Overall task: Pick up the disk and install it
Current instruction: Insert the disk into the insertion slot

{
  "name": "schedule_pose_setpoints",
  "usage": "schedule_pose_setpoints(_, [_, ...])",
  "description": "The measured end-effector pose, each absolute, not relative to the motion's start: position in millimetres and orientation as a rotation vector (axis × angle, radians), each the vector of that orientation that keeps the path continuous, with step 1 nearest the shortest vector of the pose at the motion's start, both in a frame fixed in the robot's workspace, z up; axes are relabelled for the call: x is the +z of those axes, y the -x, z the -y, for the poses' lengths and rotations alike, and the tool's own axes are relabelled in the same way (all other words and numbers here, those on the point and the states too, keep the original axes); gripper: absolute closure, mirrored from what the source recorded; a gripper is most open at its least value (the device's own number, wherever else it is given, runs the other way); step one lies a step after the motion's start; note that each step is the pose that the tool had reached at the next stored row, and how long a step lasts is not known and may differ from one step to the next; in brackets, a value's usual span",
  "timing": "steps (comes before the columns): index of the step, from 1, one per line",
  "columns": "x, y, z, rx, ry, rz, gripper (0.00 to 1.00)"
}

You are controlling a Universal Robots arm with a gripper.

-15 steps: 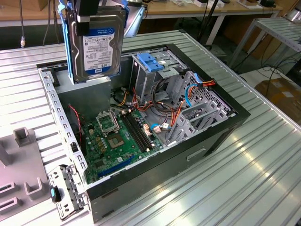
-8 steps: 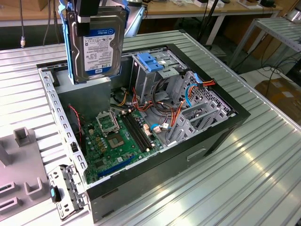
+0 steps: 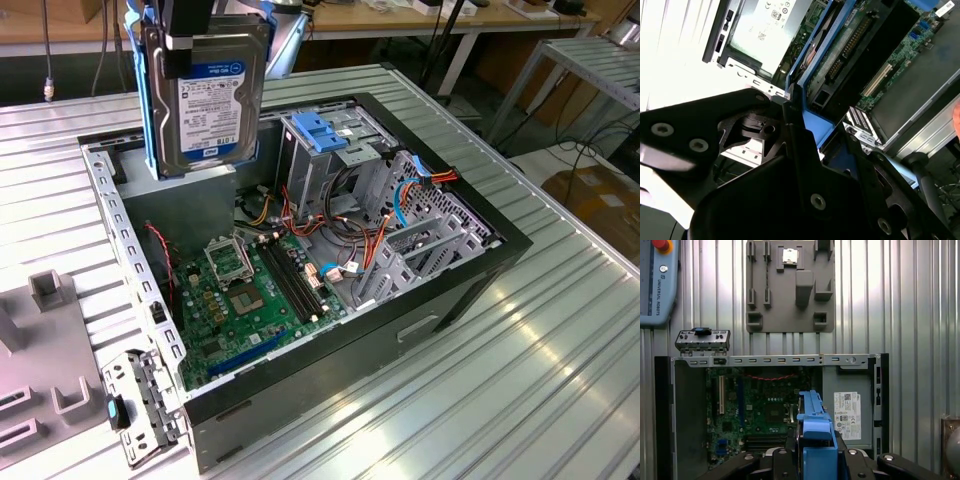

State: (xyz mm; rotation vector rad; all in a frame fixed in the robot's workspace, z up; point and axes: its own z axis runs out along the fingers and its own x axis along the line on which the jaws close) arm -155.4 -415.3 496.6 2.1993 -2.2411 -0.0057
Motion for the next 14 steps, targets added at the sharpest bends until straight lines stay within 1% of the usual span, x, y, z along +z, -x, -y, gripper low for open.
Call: schedule_pose_setpoints(14, [496.6,155.3,417.2,-0.005,-2.199,2.241,0.63])
